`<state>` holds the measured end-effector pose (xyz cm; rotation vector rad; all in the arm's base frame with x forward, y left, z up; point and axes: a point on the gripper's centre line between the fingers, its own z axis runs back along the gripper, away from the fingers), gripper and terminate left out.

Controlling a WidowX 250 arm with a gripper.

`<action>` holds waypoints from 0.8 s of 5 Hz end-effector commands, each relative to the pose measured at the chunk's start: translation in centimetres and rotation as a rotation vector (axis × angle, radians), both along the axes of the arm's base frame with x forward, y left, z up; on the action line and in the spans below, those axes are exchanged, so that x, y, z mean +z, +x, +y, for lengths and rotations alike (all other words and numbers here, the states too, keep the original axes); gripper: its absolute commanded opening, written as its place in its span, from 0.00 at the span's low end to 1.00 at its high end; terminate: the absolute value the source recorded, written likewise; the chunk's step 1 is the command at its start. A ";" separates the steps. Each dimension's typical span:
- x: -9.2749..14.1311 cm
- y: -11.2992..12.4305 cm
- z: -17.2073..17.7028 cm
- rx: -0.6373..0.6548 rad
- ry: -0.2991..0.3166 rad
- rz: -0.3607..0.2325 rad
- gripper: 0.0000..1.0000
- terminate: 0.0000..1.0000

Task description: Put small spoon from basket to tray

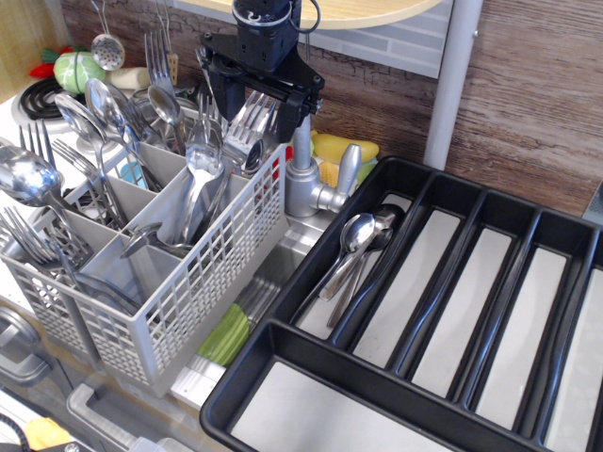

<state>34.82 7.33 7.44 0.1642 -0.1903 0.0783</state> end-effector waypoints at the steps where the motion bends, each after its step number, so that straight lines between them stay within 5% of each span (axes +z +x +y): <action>1: 0.0 0.0 0.0 0.000 0.000 0.000 1.00 0.00; 4: -2.1 -1.0 0.2 0.066 -0.014 -0.040 1.00 0.00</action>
